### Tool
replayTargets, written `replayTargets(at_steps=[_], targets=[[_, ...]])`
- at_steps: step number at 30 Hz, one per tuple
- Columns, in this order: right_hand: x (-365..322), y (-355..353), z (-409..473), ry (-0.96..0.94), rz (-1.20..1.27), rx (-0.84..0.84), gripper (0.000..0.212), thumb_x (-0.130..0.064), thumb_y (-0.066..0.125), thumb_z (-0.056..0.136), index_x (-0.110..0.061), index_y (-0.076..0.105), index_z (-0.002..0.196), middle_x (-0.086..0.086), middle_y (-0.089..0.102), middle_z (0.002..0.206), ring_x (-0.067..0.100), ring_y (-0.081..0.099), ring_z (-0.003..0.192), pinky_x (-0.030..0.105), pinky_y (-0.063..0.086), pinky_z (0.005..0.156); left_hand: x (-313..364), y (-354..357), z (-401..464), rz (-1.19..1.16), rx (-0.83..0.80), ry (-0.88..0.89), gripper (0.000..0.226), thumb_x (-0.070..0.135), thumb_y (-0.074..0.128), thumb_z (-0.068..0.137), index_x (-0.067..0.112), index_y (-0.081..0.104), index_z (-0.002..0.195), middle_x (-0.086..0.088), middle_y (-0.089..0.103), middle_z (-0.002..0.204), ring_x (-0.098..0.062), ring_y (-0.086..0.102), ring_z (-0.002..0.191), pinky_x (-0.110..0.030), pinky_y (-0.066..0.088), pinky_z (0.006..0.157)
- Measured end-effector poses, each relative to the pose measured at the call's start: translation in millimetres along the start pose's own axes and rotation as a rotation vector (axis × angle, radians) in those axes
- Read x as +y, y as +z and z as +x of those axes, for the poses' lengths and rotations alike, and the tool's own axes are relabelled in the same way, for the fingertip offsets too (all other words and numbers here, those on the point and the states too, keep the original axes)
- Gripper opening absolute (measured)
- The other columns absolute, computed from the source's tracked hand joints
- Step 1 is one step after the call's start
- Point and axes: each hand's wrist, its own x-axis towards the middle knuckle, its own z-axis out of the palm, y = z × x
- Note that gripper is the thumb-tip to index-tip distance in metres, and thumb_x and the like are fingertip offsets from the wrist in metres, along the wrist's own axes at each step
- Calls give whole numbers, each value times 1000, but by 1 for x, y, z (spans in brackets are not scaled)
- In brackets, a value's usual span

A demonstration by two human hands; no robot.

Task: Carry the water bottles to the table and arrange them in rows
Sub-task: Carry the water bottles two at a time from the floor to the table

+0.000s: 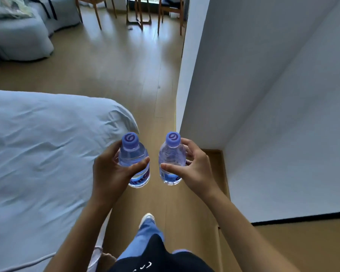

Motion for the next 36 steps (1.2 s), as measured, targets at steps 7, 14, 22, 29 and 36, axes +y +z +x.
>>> replayTargets(at_steps=[7,14,22,29,36], targets=[[-11,20,156,54,39,75,68,-25,92,66,-24,59,125,-7,71,113,7,69,100,25,57,88,-28,2,170,64,-84,71,55,40,84,61,18,67,109,6,73,95,-8,71,80,-14,55,71],[7,37,324,112,89,88,69,-22,93,65,-24,59,125,-8,70,113,4,67,100,18,54,84,-71,40,335,51,-124,82,53,36,84,62,16,67,109,4,74,96,-3,70,82,-11,53,70],[3,43,543,62,93,108,64,-30,93,64,-35,59,118,-28,68,103,-5,65,99,8,49,76,-102,82,544,-12,-111,69,53,44,85,58,40,64,107,23,73,94,0,71,84,-15,56,72],[0,50,704,46,68,111,64,-32,92,65,-40,57,118,-33,66,103,-3,65,100,12,52,80,-138,108,705,-13,-113,60,55,47,91,55,36,66,103,22,73,84,4,68,72,-7,48,64],[6,71,873,72,48,210,67,-33,92,64,-38,57,121,-26,67,106,-6,63,100,8,50,76,-184,125,887,15,-167,72,48,44,91,58,37,67,99,14,74,80,-4,68,67,-24,55,65]])
